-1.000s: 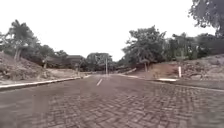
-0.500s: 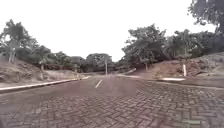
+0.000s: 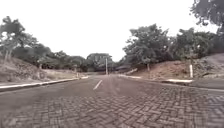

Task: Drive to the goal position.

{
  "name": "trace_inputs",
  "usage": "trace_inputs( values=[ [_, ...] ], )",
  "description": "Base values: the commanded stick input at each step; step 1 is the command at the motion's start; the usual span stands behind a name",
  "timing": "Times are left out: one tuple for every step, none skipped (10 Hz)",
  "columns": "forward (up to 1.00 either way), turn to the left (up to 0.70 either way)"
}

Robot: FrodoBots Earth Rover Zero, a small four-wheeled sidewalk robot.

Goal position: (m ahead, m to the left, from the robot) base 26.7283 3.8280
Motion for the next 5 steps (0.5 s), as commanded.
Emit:
trace_inputs(
  values=[
    [1.0,0.0],
    [1.0,0.0],
    [1.0,0.0],
    [1.0,0.0],
    [1.0,0.0]
  ],
)
